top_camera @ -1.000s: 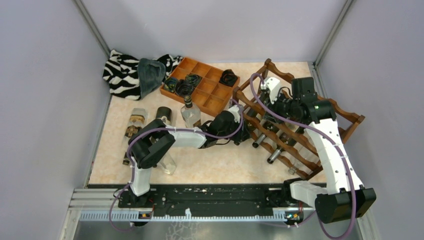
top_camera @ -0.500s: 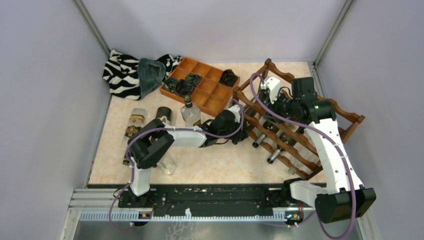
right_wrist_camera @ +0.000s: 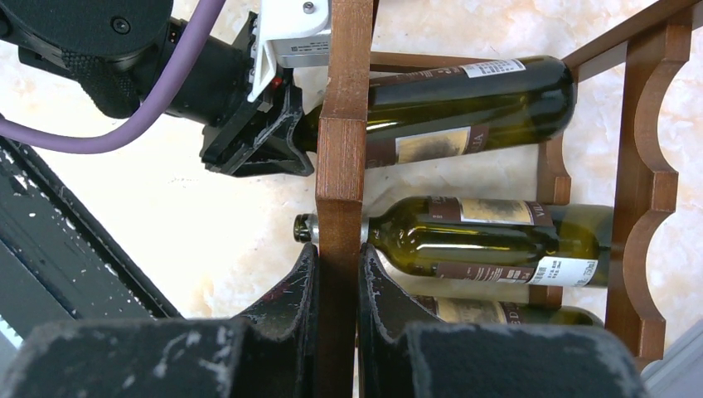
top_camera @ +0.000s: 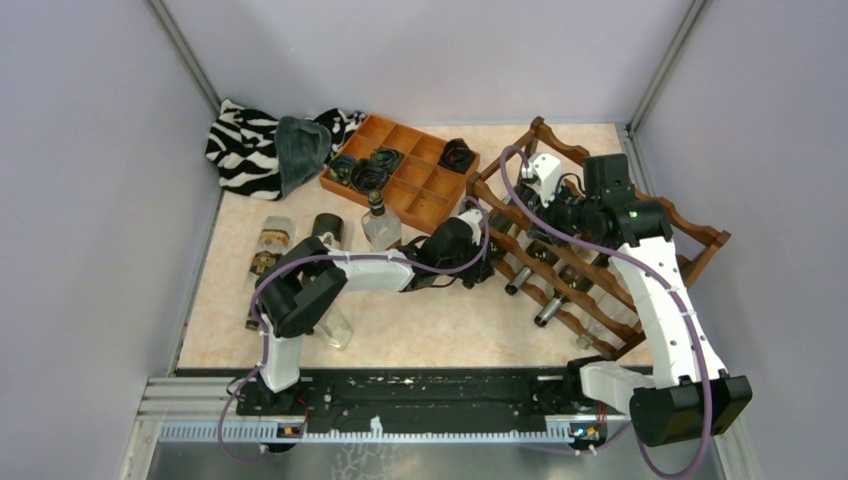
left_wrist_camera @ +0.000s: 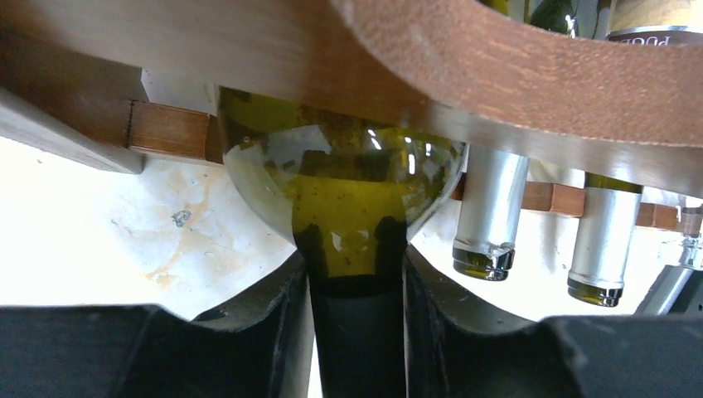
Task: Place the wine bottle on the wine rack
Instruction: Place the wine bottle in the wine rack.
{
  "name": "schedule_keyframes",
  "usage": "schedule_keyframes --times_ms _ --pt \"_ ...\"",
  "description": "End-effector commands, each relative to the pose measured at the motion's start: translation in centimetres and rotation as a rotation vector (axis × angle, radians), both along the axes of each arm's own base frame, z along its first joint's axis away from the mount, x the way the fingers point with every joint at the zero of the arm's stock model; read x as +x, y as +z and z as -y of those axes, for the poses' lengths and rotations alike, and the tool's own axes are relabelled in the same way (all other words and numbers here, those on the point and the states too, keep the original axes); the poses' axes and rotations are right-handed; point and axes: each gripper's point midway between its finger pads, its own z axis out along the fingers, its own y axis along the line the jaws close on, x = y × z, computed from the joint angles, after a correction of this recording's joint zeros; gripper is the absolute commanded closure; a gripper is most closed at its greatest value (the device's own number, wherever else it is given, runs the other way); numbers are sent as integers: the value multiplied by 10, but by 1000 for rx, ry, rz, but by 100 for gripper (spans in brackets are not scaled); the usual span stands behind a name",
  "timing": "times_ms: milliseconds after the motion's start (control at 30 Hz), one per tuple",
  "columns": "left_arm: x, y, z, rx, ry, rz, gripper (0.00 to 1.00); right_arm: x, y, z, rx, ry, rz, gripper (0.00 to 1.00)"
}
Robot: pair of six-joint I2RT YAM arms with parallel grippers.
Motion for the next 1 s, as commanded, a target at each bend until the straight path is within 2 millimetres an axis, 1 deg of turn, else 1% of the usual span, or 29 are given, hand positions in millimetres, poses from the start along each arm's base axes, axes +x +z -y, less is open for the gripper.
schedule_keyframes --times_ms 0,200,400,567,667,733,967 --pt "31 45 10 -132 43 40 54 -30 38 -45 211 233 54 100" --pt "28 46 10 -136 39 23 43 -32 38 -46 216 238 50 100" --pt "23 50 5 -124 38 10 26 -31 36 -47 219 241 49 100" --pt "14 50 -4 -106 31 -6 22 -29 34 -47 215 238 53 100" --pt "6 48 -9 -85 16 -39 21 -27 32 -46 211 234 50 100" --pt "0 51 -12 -84 4 -53 19 -27 31 -46 212 234 49 100" --pt "-13 46 -31 -31 12 -81 18 -29 32 -47 216 239 56 100"
